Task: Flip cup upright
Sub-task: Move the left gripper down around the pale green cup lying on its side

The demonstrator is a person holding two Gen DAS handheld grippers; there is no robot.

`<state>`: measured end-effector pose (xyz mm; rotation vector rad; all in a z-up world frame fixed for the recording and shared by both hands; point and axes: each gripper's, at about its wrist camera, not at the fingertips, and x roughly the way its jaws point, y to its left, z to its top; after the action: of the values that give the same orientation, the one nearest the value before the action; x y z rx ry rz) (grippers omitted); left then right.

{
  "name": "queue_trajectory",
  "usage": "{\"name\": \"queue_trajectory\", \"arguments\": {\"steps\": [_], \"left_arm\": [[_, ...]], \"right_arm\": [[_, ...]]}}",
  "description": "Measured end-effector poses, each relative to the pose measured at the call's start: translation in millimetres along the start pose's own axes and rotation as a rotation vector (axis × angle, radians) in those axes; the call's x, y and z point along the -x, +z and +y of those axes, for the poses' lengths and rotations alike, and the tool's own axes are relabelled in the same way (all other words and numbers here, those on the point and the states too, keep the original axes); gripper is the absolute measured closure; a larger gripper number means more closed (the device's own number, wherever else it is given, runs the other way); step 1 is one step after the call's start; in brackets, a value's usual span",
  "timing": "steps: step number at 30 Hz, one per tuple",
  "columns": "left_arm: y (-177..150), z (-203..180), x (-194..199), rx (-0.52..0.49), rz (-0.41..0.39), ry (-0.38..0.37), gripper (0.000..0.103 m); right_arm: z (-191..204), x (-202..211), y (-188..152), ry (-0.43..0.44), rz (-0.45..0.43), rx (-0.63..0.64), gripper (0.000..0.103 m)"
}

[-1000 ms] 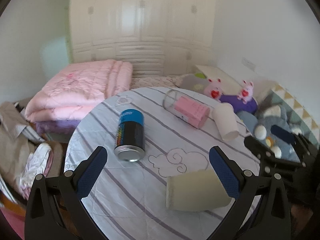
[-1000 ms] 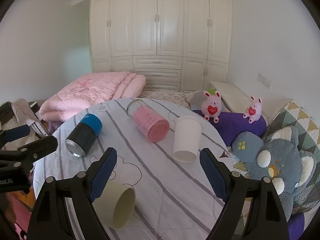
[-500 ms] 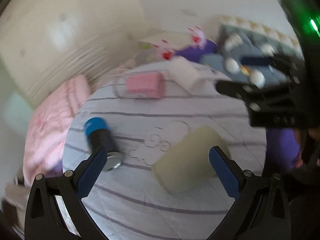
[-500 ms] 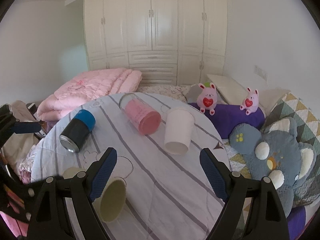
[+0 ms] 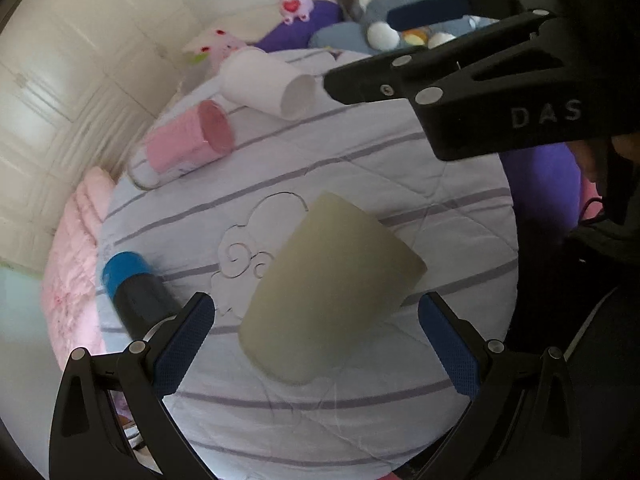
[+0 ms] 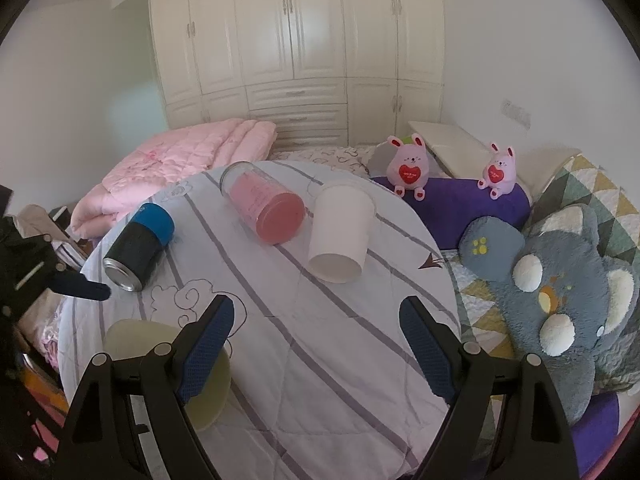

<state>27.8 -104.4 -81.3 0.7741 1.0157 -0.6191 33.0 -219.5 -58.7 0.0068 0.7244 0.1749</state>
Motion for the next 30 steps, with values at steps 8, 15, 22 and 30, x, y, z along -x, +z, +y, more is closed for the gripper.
{"name": "queue_trajectory", "arguments": {"steps": [8,15,22,30], "left_arm": [[10.1,2.0,-27.2,-0.026,0.072,-0.108,0.000],[12.9,10.0,-36.2,0.051,0.080,-0.161,0.006],[10.8,27.6,-36.0,0.246,0.068,-0.196,0.011],[3.7,87.6,-43.6,0.682,0.025,-0.106,0.011]], "right_arm": [[-5.1,-9.7,-1.5,0.013,0.027,-0.008,0.017],[-8.4,-17.4,0.6,0.010,0.038,-0.018,0.017],[-7.1,-19.7,1.9,0.010,0.038,-0.016,0.017],[-9.3,-21.9,9.5,-0.008,0.010,-0.028,0.017]]}}
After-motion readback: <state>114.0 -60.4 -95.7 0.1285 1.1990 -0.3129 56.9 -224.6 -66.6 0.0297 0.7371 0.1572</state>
